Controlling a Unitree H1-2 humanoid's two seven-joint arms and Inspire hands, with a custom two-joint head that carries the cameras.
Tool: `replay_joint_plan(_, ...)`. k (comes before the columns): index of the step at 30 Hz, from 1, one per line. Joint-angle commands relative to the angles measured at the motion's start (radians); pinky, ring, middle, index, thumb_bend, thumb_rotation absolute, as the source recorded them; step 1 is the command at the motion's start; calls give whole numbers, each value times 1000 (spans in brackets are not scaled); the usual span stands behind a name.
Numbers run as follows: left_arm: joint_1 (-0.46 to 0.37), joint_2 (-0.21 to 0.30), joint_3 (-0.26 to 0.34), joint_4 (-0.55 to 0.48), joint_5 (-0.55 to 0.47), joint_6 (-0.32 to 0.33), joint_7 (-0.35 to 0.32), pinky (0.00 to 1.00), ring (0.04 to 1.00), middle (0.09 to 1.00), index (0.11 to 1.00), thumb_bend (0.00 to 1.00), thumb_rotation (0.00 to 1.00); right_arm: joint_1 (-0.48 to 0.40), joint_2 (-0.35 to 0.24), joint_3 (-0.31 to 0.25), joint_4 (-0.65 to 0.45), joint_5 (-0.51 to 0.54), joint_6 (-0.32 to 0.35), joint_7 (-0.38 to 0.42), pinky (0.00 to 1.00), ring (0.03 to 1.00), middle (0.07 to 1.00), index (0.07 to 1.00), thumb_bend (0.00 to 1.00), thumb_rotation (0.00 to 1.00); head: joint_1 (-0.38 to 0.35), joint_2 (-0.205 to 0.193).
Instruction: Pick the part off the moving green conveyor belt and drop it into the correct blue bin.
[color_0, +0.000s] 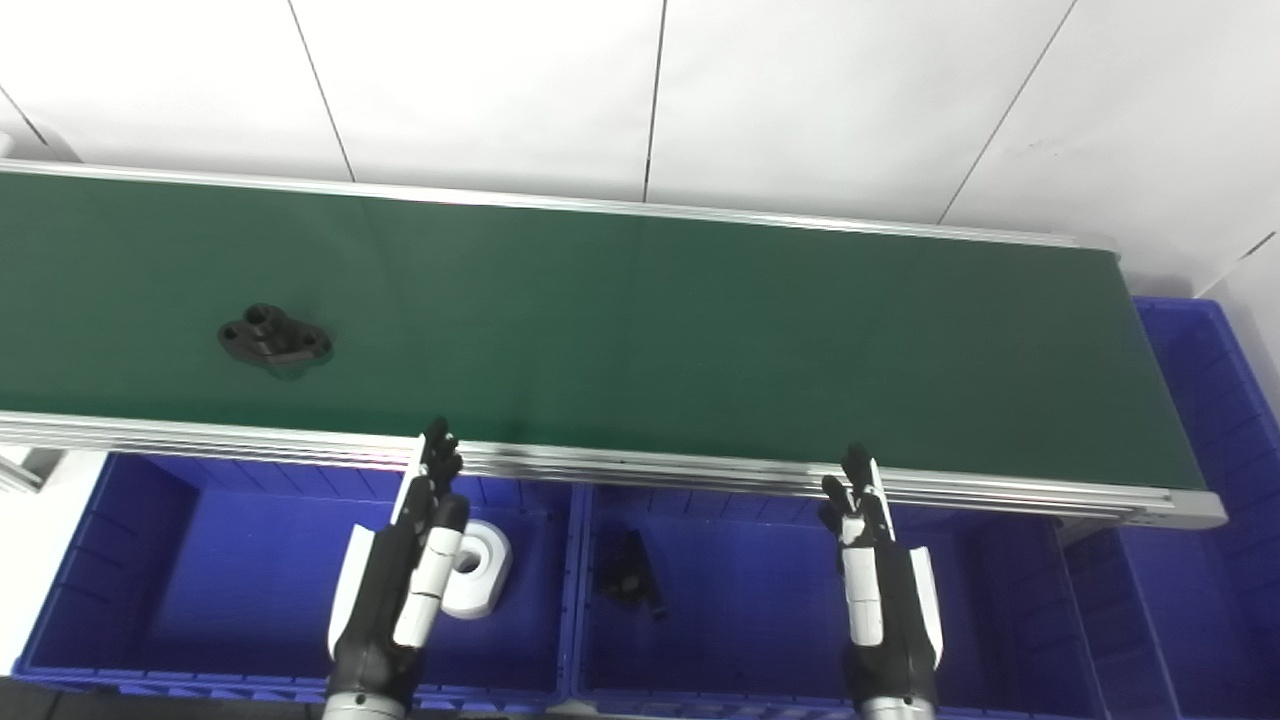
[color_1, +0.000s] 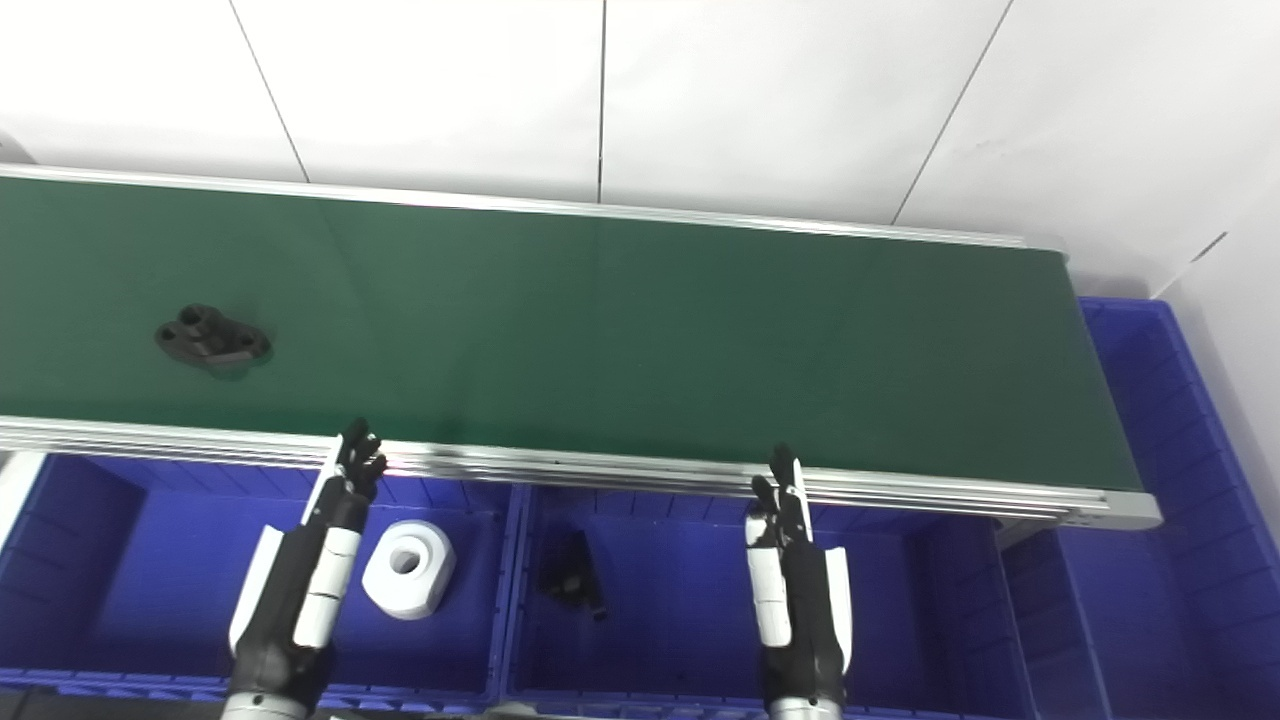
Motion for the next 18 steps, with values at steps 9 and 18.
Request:
replay_joint_plan(9, 10, -82, -72, 92, 33, -134, 53, 923, 941, 973, 993, 464, 862, -5, -84, -73, 81, 105, -157, 38, 966, 976, 1000, 1000, 758, 1000, 165, -85)
replay_joint_plan(18, -1, -134, -115, 171, 91, -186, 107, 867, 919, 950, 942, 497, 771, -44, -140, -126, 211, 207, -255, 100, 1000, 1000, 1000, 1000, 722, 1000, 305, -160)
